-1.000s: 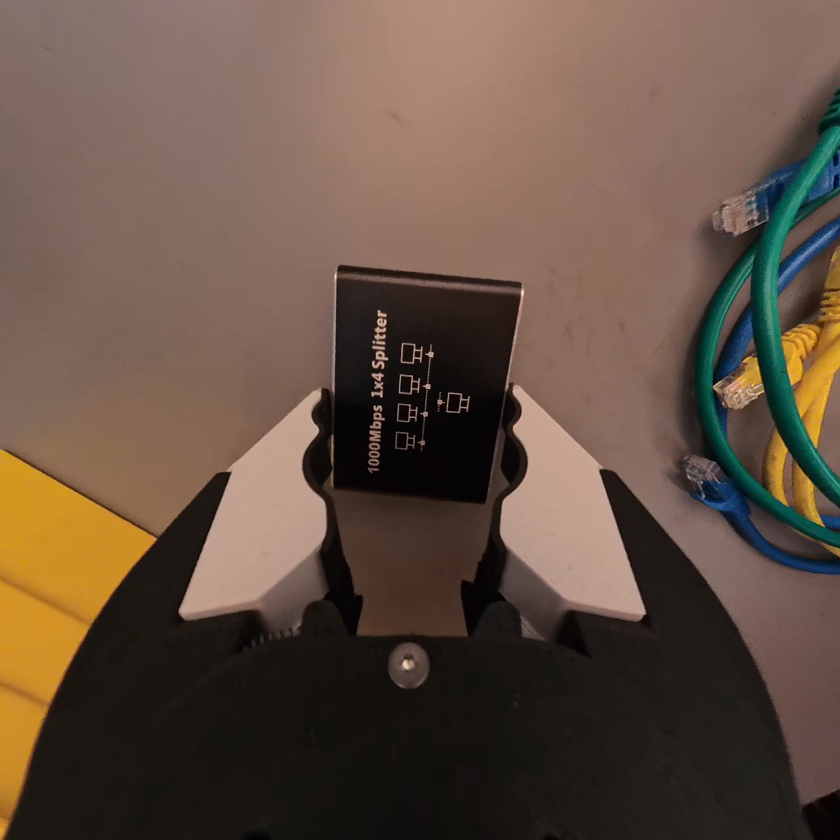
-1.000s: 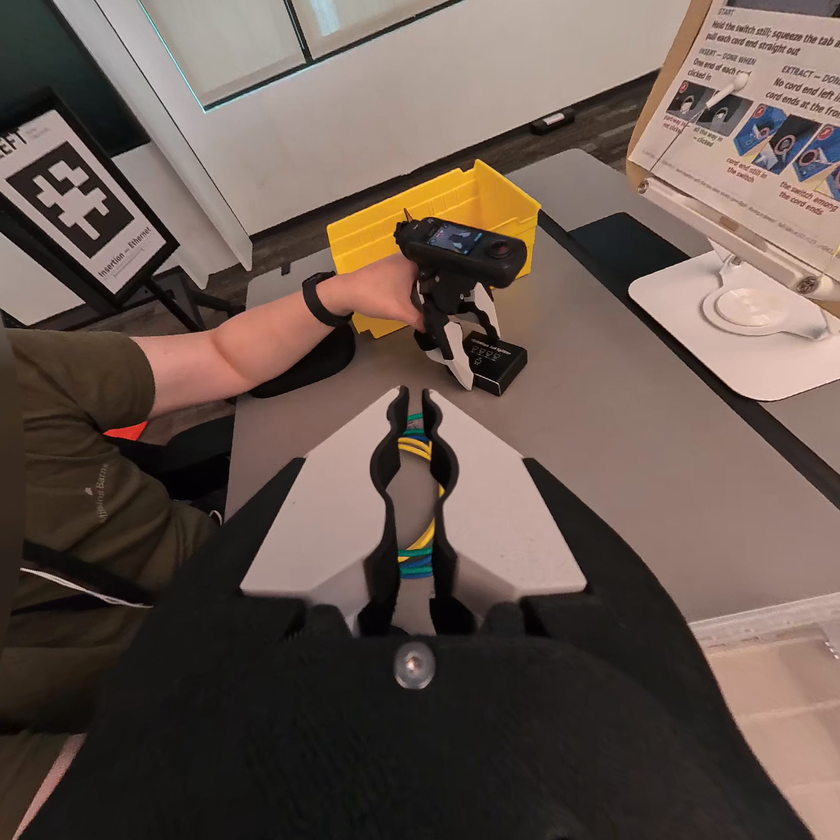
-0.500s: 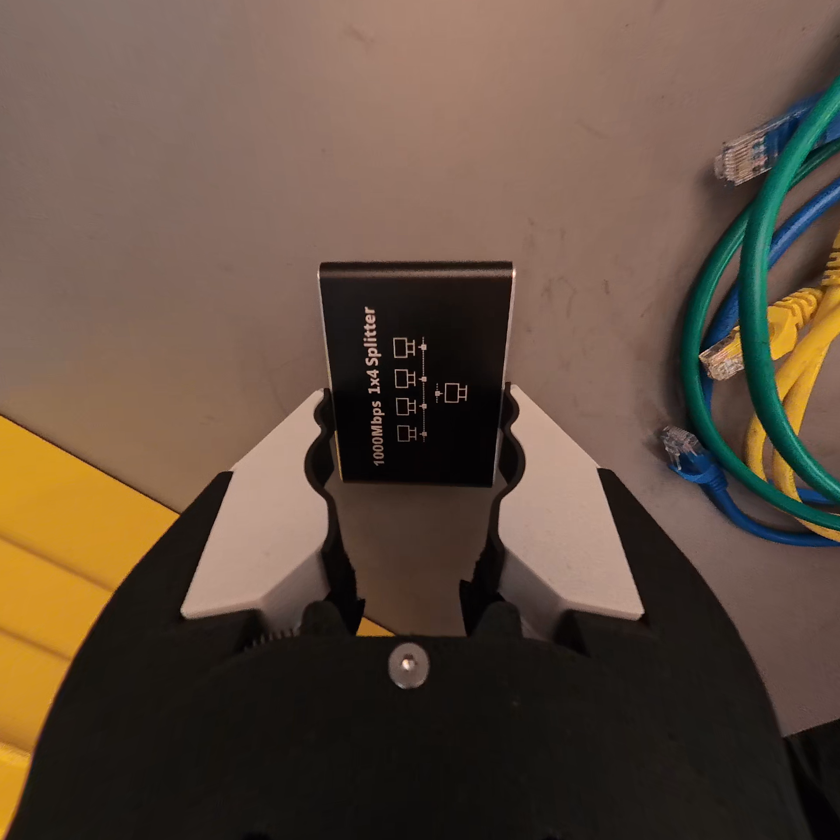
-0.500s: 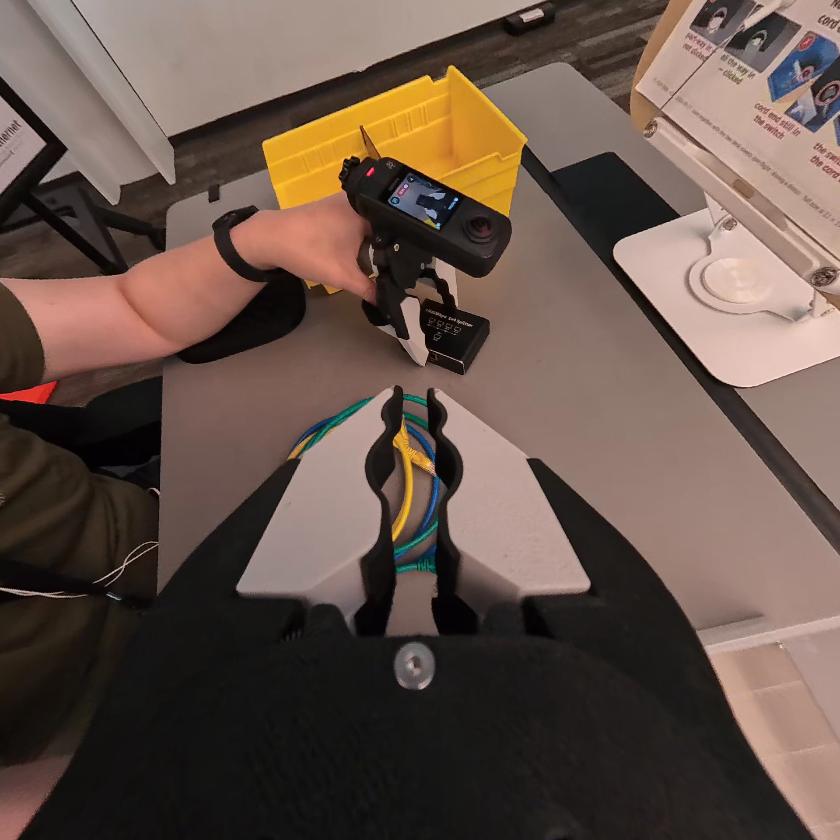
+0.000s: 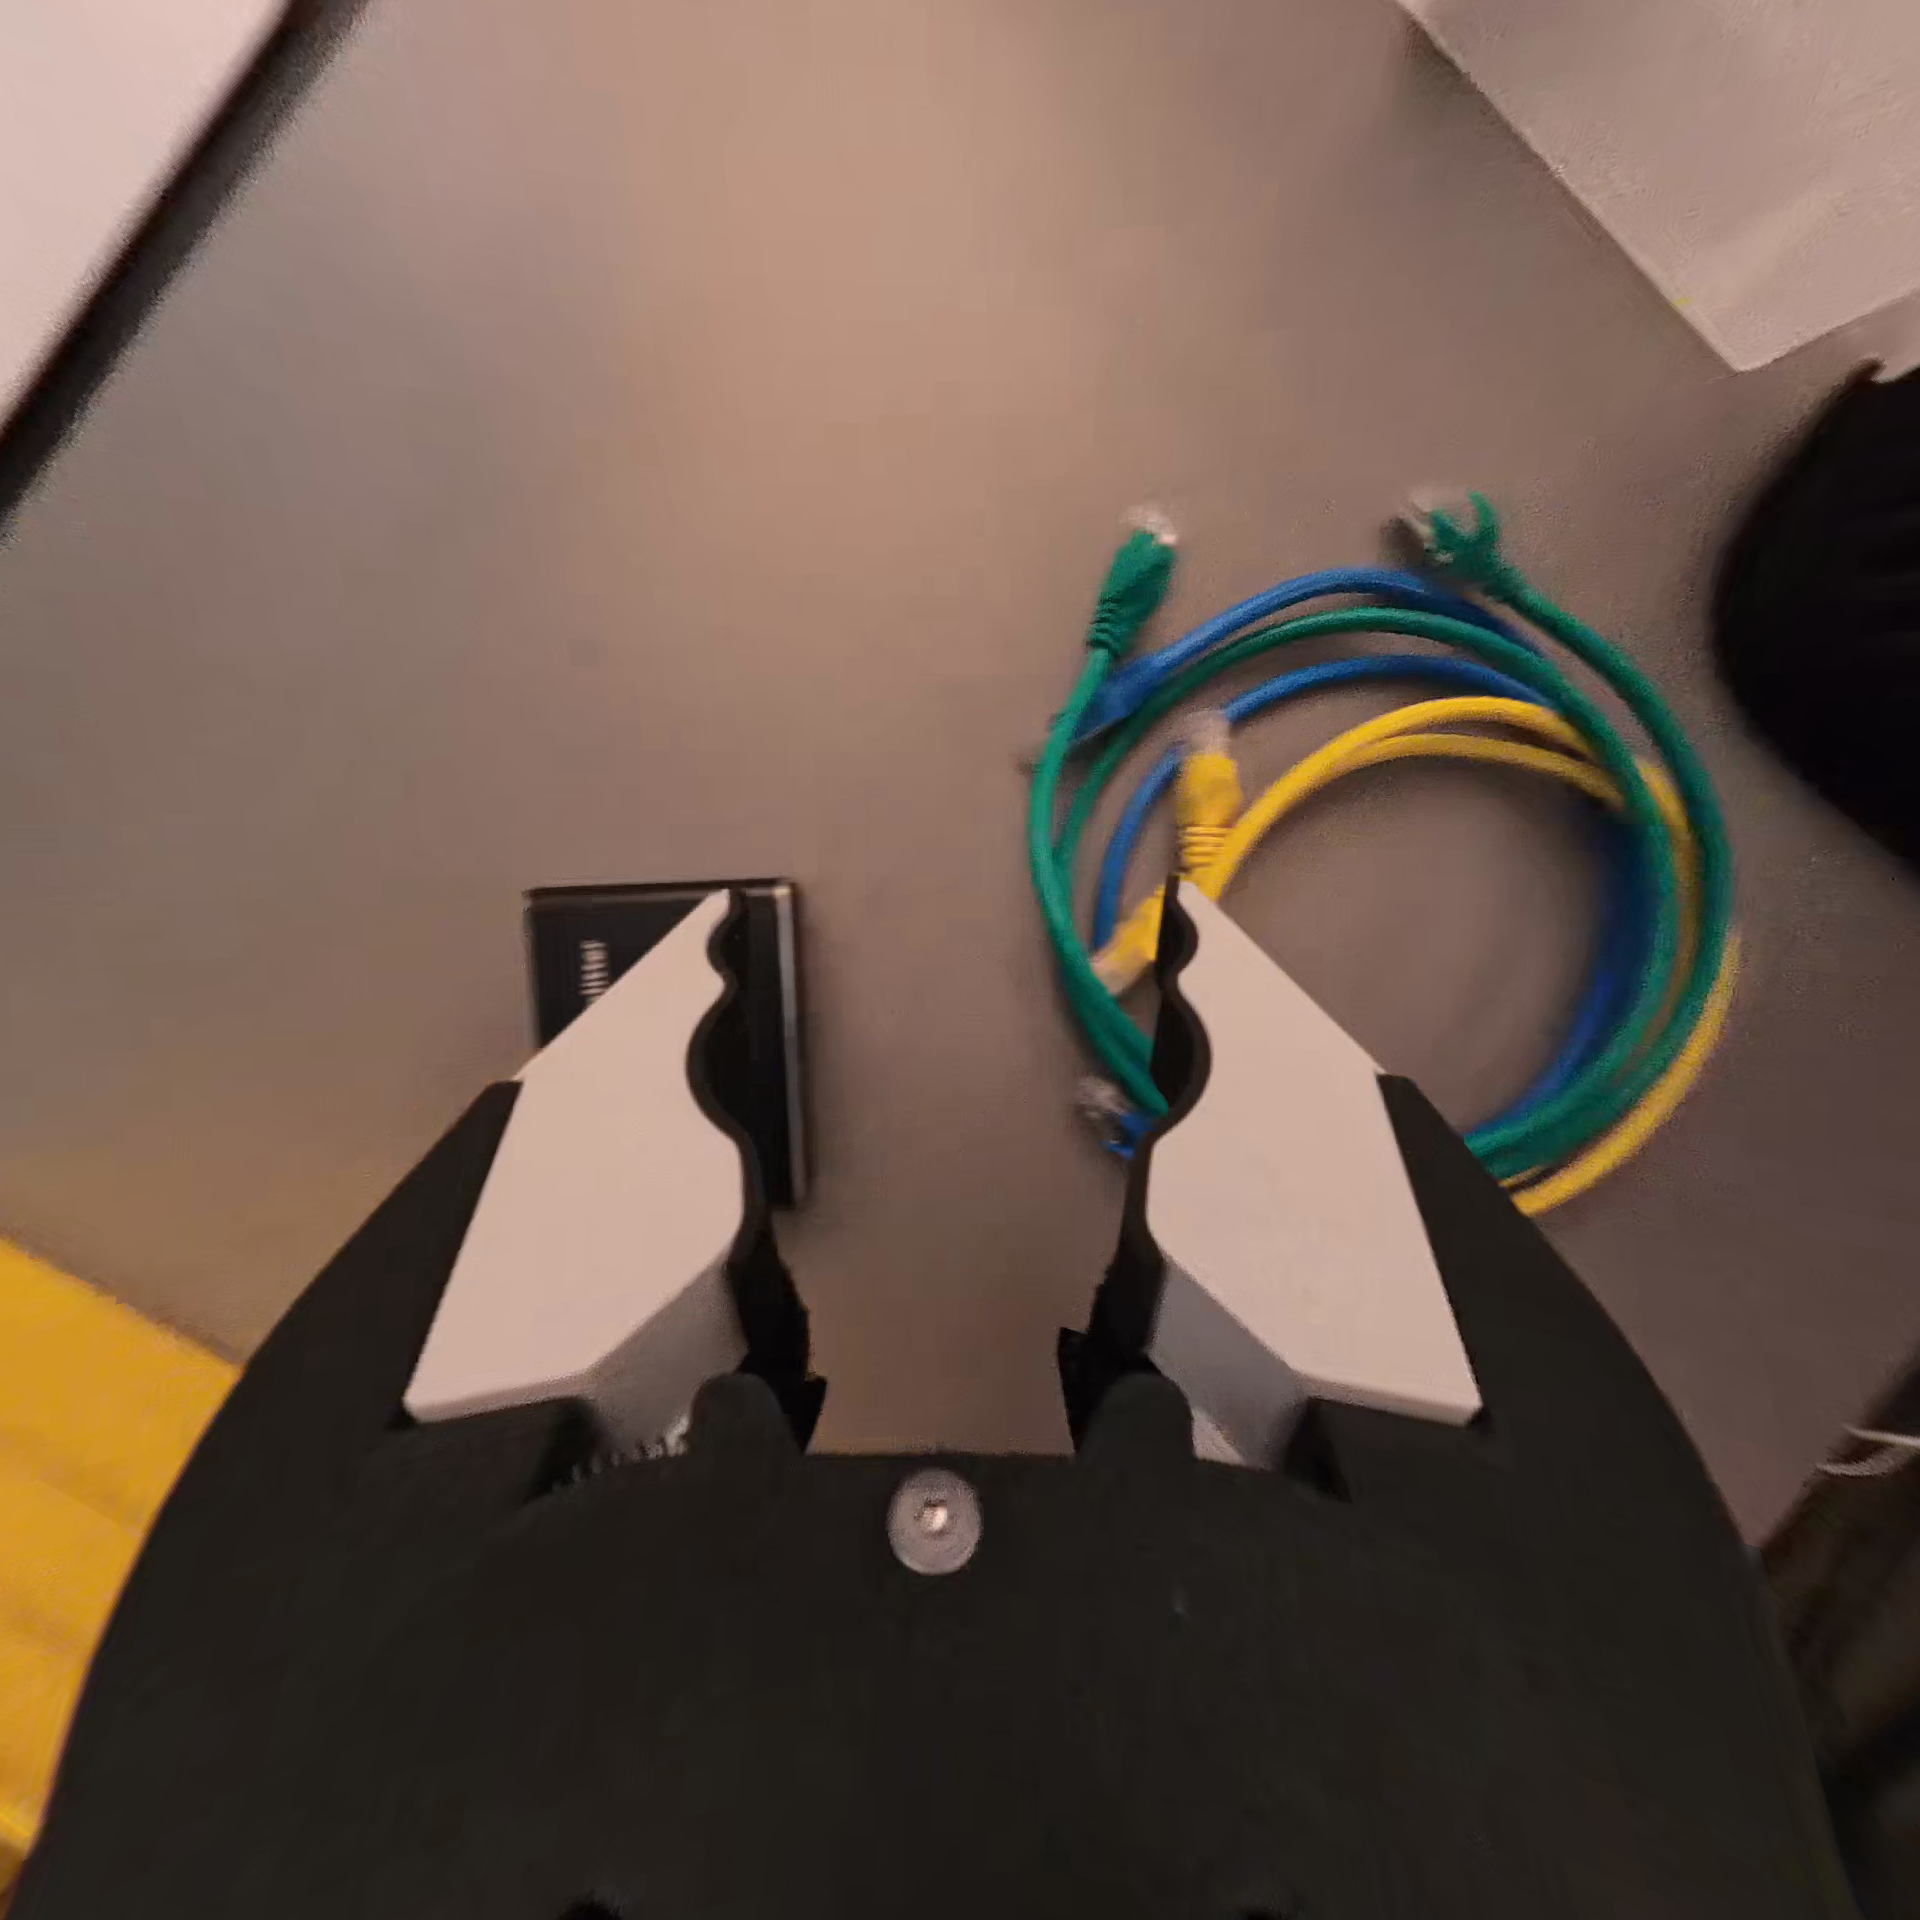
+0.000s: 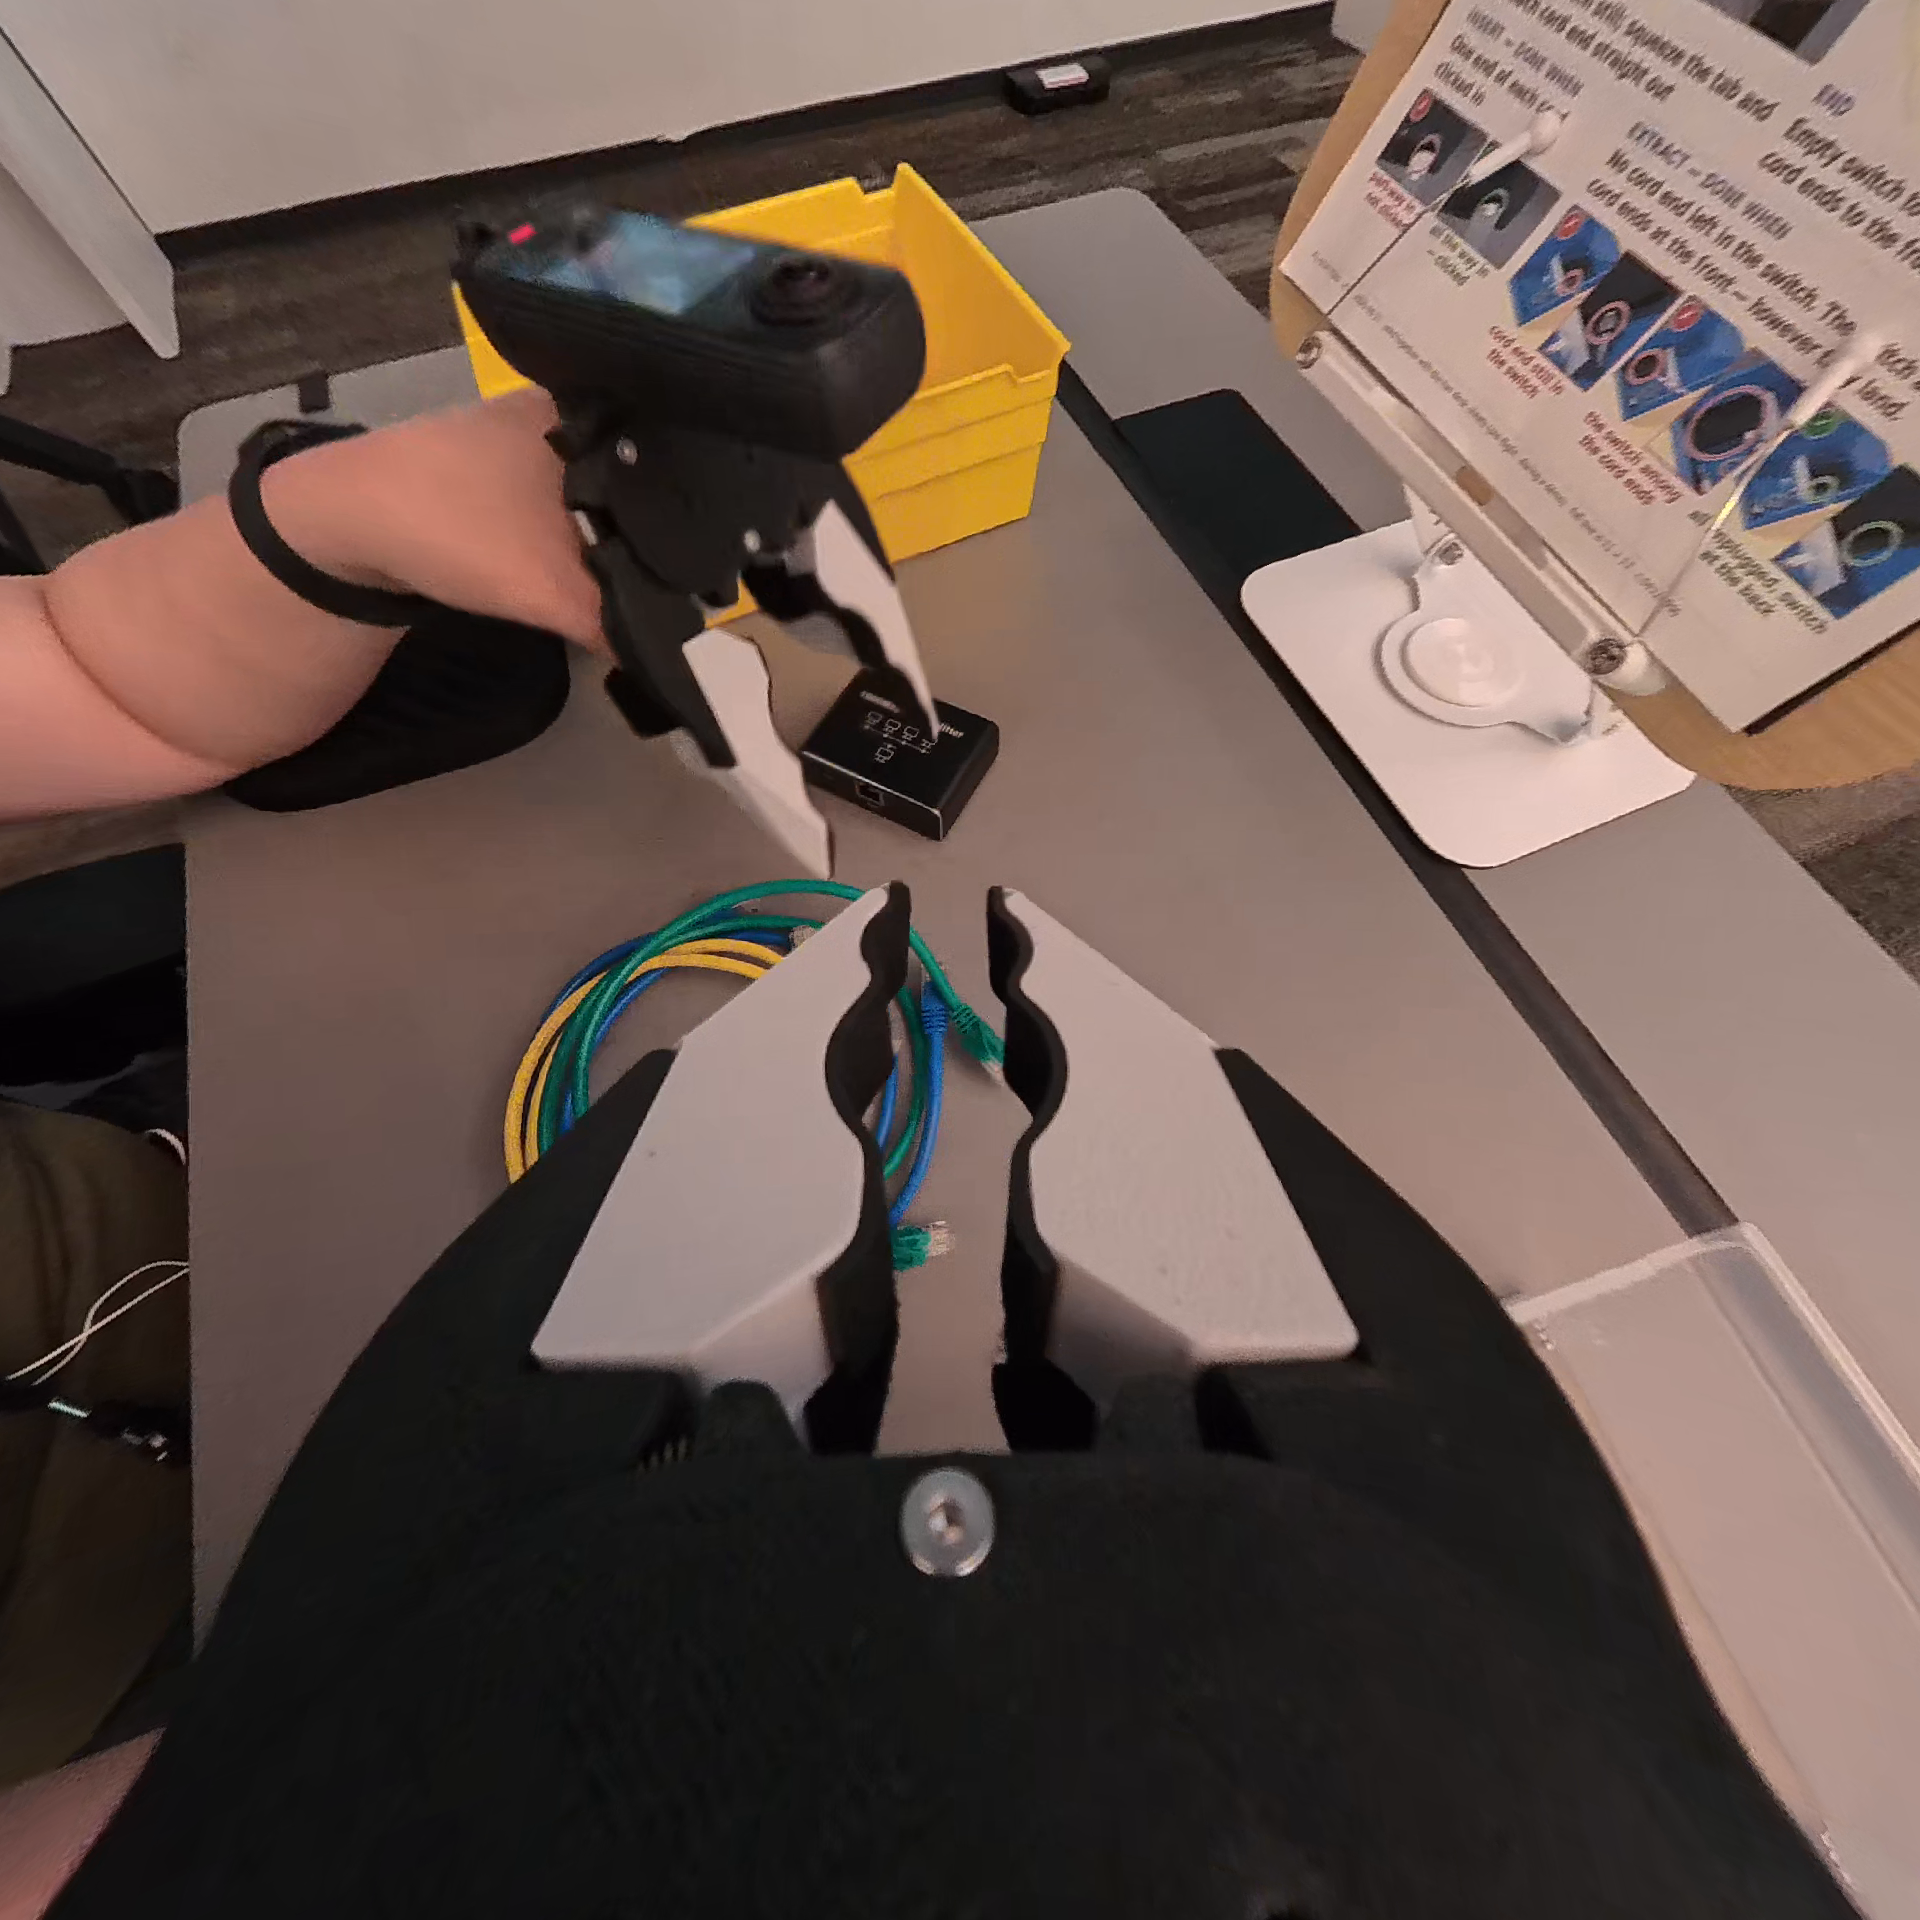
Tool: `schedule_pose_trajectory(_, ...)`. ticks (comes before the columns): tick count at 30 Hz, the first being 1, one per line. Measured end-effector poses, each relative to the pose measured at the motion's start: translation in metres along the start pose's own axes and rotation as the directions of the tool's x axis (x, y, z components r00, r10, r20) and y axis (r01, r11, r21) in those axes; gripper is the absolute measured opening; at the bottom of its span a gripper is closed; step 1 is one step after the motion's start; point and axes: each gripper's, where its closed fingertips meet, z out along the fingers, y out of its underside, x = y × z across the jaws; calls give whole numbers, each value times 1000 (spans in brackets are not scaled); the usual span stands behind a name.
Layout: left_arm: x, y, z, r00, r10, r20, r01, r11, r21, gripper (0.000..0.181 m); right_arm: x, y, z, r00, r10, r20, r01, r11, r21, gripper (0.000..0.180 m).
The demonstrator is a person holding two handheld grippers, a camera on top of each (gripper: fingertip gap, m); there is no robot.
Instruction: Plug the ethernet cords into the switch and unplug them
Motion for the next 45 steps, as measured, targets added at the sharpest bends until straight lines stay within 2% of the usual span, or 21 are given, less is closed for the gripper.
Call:
schedule_pose_trajectory(3, 17, 9, 18, 997, -17, -80, 11, 997, -74, 78, 1, -2, -7, 1000, 1, -9, 0, 1000, 23, 14)
schedule_pose_trajectory(5, 19, 17, 29, 994, -47, -103, 34, 991, -128, 70, 1, -2, -9, 1000, 1, -8, -1, 1000, 28, 14)
schedule_pose_trajectory(6, 20, 23, 34, 992, -55, -110, 37, 986, -162, 53, 1, -2, -9, 1000, 1, -8, -1, 1000, 25, 14)
schedule_pose_trajectory(7, 23, 29, 36, 991, -42, -130, 16, 981, -195, 13, 0, -2, -8, 1000, -1, -8, 1, 1000, 22, 14)
schedule_pose_trajectory(9, 25, 37, 38, 991, 11, -133, -42, 970, -238, 8, -1, -1, -7, 1000, -7, -6, 7, 1000, 15, 14)
schedule_pose_trajectory(11, 19, 36, 32, 994, 77, -79, -93, 968, -235, 7, -1, -1, -5, 1000, -13, -7, 13, 1000, 10, 15)
schedule_pose_trajectory(14, 6, 17, 3, 993, 116, 23, -112, 984, -136, 6, 1, -1, 1, 1000, -18, -16, 18, 1000, 1, 15)
schedule_pose_trajectory(18, 3, -7, -54, 984, 159, 79, -163, 985, 51, 5, 5, -1, 17, 995, -94, -20, 94, 996, -12, 15)
schedule_pose_trajectory(22, -7, -21, -117, 952, 189, 239, -241, 947, 211, 4, 20, -26, 25, 974, -196, -111, 211, 967, 141, 22)
schedule_pose_trajectory(26, 9, -30, -169, 954, 200, 226, -276, 878, 391, 4, 20, -60, 28, 978, -168, -127, 202, 917, 344, 32)
schedule_pose_trajectory(30, 32, -31, -196, 949, 279, 144, -313, 803, 507, 4, -8, -79, 32, 902, -373, -218, 432, 792, 430, 42)
schedule_pose_trajectory(32, 45, -31, -207, 936, 337, 101, -334, 760, 557, 3, -36, -86, 31, 889, -435, -144, 440, 726, 529, 42)
schedule_pose_trajectory(33, 49, -30, -210, 929, 358, 89, -342, 744, 574, 4, -50, -85, 33, 893, -448, -53, 397, 724, 564, 41)
schedule_pose_trajectory(36, 54, -28, -214, 905, 414, 98, -390, 712, 584, 4, -71, -72, 47, 888, -408, 212, 238, 803, 546, 33)
schedule_pose_trajectory(42, 61, -21, -212, 862, 488, 135, -474, 683, 556, 3, -76, -61, 58, 861, -264, 434, 50, 894, 445, 34)
schedule_pose_trajectory(43, 67, -19, -211, 843, 522, 131, -499, 666, 554, 3, -81, -62, 55, 838, -224, 498, -14, 903, 430, 34)
schedule_pose_trajectory(45, 78, -14, -207, 791, 594, 146, -568, 625, 535, 3, -101, -59, 43, 706, -140, 694, -144, 931, 334, 36)
